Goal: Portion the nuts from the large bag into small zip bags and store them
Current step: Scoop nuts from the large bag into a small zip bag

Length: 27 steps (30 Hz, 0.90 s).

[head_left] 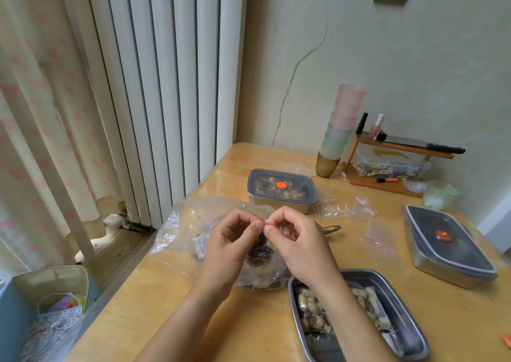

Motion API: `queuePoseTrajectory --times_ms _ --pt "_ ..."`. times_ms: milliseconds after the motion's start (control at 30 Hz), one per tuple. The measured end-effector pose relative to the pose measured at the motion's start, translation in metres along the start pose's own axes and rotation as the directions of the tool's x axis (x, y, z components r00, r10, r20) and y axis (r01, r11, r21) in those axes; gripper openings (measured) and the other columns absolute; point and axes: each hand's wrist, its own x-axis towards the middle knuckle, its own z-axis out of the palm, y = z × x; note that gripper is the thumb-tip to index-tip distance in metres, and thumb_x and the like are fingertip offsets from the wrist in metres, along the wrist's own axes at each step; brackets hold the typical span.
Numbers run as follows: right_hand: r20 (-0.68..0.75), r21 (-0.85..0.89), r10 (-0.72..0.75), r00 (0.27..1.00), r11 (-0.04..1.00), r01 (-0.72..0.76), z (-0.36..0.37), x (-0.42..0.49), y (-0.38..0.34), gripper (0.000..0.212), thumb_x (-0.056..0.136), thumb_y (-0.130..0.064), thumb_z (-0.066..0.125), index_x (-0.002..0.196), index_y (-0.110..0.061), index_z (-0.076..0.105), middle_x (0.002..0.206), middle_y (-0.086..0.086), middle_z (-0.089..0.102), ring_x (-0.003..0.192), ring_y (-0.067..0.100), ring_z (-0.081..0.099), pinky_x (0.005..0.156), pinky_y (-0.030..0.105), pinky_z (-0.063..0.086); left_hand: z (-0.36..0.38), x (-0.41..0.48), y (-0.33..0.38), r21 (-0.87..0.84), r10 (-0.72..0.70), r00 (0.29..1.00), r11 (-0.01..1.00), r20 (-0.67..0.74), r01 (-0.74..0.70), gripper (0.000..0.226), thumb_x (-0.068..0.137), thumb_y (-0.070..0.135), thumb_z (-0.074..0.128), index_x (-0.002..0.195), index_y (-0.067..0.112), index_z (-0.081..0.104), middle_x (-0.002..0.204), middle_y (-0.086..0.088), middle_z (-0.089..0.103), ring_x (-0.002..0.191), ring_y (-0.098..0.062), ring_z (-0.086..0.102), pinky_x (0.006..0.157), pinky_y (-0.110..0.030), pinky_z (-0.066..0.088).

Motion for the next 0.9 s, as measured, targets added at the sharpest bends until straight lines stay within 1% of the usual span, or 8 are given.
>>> queuePoseTrajectory --times_ms 100,233,333,467,567,700,767,900 --pt "0.002 -0.024 -0.021 1.000 0.999 0.021 0.0000 0.0002 -0.0015 0.014 0.091 -0.021 0.072 0.079 -0.022 0.065 0.072 0.002 0.064 0.066 0.017 0.055 0.063 0.035 0.047 0.0010 -0.0008 0.0004 0.015 0.010 1.000 1.000 0.005 -0.010 0.013 0.098 0.012 0.065 0.092 0.001 0.067 0.087 -0.021 0.067 0.081 -0.024 0.062 0.075 -0.034 0.052" --pt "0.012 0.000 0.018 1.000 1.000 -0.018 -0.0008 -0.0015 -0.0011 0.010 0.094 -0.025 0.072 0.085 -0.023 0.067 0.073 -0.011 0.065 0.066 0.004 0.056 0.061 0.016 0.043 0.0029 -0.0005 0.0008 0.004 0.004 1.000 1.000 -0.021 -0.004 0.017 0.101 0.012 0.061 0.094 -0.002 0.064 0.082 -0.008 0.068 0.077 -0.016 0.062 0.070 -0.025 0.051" --pt "-0.001 -0.009 0.039 0.999 0.999 -0.039 -0.0016 -0.0009 0.0007 0.011 0.094 -0.026 0.073 0.084 -0.024 0.068 0.068 -0.012 0.062 0.063 0.002 0.052 0.059 0.018 0.042 0.0018 0.0009 -0.0002 -0.032 -0.025 0.999 0.999 -0.034 0.023 0.020 0.103 0.013 0.058 0.094 -0.003 0.063 0.078 -0.004 0.065 0.074 -0.012 0.059 0.068 -0.021 0.049" --pt "-0.001 0.037 0.047 0.999 0.998 -0.047 -0.0026 -0.0009 -0.0012 0.011 0.095 -0.026 0.072 0.084 -0.023 0.070 0.077 -0.003 0.070 0.068 0.005 0.059 0.064 0.024 0.048 0.0010 0.0019 -0.0009 -0.037 -0.057 0.998 0.998 0.001 0.057 0.022 0.098 0.020 0.065 0.093 -0.001 0.067 0.084 -0.008 0.065 0.078 -0.016 0.057 0.070 -0.023 0.049" --pt "0.005 0.066 0.065 0.998 0.996 -0.065 -0.0036 -0.0006 -0.0018 0.010 0.094 -0.025 0.073 0.084 -0.023 0.072 0.078 -0.003 0.072 0.072 0.009 0.063 0.071 0.034 0.053 0.0003 0.0023 -0.0003 -0.047 -0.059 0.998 0.997 -0.002 0.058 0.020 0.095 0.021 0.067 0.089 0.001 0.068 0.086 -0.009 0.068 0.080 -0.016 0.060 0.072 -0.023 0.051" --pt "0.024 0.052 0.031 0.999 0.998 -0.032 -0.0017 -0.0010 -0.0028 0.014 0.095 -0.022 0.071 0.081 -0.021 0.068 0.075 0.002 0.067 0.070 0.018 0.059 0.068 0.039 0.051 0.0026 0.0003 0.0011 -0.069 -0.051 0.999 0.996 0.003 0.051 0.026 0.093 0.022 0.067 0.093 -0.004 0.063 0.081 -0.006 0.065 0.076 -0.014 0.058 0.068 -0.022 0.050" --pt "0.033 0.031 0.006 0.999 0.999 -0.007 -0.0010 -0.0015 -0.0029 0.015 0.095 -0.021 0.070 0.081 -0.020 0.066 0.074 0.002 0.065 0.070 0.019 0.058 0.066 0.038 0.050 0.0026 -0.0005 0.0015 -0.073 -0.047 0.999 0.996 -0.001 0.047 0.026 0.092 0.022 0.067 0.093 -0.004 0.062 0.081 -0.007 0.065 0.077 -0.017 0.058 0.069 -0.025 0.050" --pt "0.052 0.044 0.031 0.998 0.998 -0.033 -0.0030 -0.0009 -0.0004 0.013 0.096 -0.022 0.070 0.084 -0.021 0.067 0.071 -0.008 0.063 0.066 0.004 0.054 0.063 0.022 0.044 0.0011 -0.0005 0.0024 -0.059 -0.043 0.999 0.997 -0.017 0.042 0.021 0.092 0.021 0.069 0.091 0.000 0.065 0.087 -0.010 0.071 0.083 -0.020 0.066 0.075 -0.030 0.055"
